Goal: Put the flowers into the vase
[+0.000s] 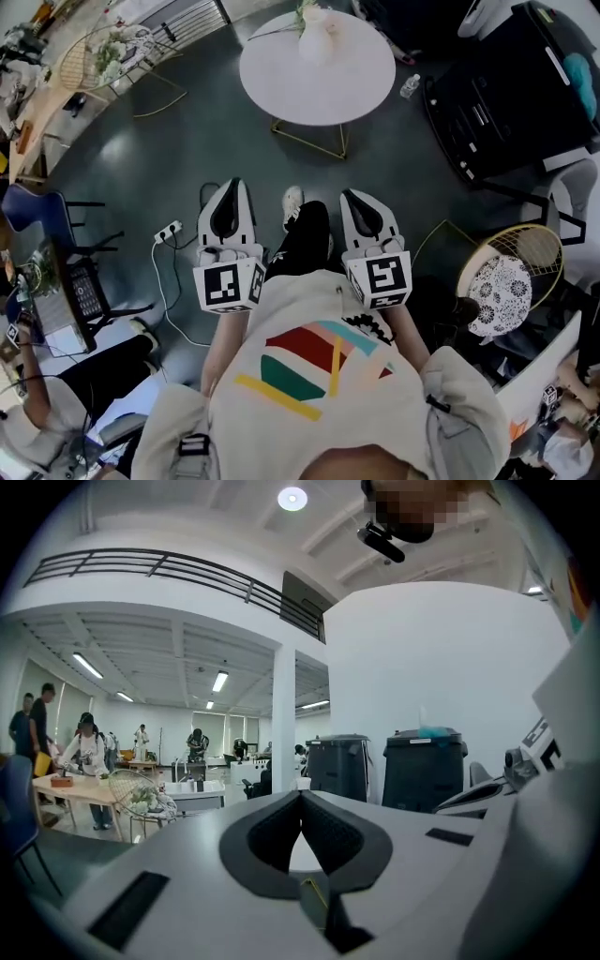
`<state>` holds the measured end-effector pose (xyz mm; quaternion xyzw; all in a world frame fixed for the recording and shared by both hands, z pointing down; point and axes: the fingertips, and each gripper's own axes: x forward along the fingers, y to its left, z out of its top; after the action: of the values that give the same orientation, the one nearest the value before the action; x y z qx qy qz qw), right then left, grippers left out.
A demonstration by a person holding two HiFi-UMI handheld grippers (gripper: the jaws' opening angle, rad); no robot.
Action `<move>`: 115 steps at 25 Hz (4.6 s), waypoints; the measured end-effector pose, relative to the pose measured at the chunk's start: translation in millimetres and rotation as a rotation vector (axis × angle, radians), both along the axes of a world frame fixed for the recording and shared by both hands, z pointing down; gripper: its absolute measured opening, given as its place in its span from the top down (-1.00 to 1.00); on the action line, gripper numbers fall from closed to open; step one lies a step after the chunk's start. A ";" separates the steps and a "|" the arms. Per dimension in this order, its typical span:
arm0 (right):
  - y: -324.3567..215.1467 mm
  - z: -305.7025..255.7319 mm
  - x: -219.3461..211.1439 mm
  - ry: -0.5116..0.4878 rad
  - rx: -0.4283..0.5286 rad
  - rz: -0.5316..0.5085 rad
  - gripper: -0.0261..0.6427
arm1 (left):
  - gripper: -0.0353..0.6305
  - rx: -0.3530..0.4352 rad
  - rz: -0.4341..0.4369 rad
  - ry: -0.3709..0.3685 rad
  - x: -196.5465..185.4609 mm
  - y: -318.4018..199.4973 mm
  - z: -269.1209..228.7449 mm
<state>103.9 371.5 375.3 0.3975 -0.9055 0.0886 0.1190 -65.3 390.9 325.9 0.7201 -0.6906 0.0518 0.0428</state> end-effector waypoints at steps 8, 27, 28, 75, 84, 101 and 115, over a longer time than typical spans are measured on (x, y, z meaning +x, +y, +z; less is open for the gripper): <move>-40.7 16.5 39.6 0.096 -0.028 0.128 0.89 | 0.88 -0.005 0.031 0.016 -12.4 -72.9 16.6; -281.5 11.5 -46.1 0.206 -0.080 0.146 0.89 | 0.89 -0.091 0.123 0.068 -84.4 -310.5 57.7; -294.7 10.6 -47.5 0.232 -0.081 0.149 0.89 | 0.89 -0.084 0.129 0.077 -87.2 -324.7 55.3; -440.6 95.9 15.7 -0.127 -0.486 0.150 0.88 | -0.41 -0.601 1.054 -0.444 0.3 -567.3 240.2; -436.8 108.1 13.7 -0.108 -0.515 0.142 0.88 | -0.41 -0.670 1.105 -0.509 21.3 -584.2 284.5; -434.4 115.3 28.2 -0.097 -0.537 0.164 0.88 | -0.38 -0.742 1.060 -0.579 20.9 -587.9 310.1; -431.6 101.6 26.1 -0.160 -0.533 0.154 0.88 | 0.10 -0.761 0.889 -0.568 -4.9 -597.1 285.5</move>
<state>130.0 -60.1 476.9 0.4117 -0.8239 0.3632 0.1403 -70.2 -206.2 611.4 0.8300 -0.2447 0.4939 0.0851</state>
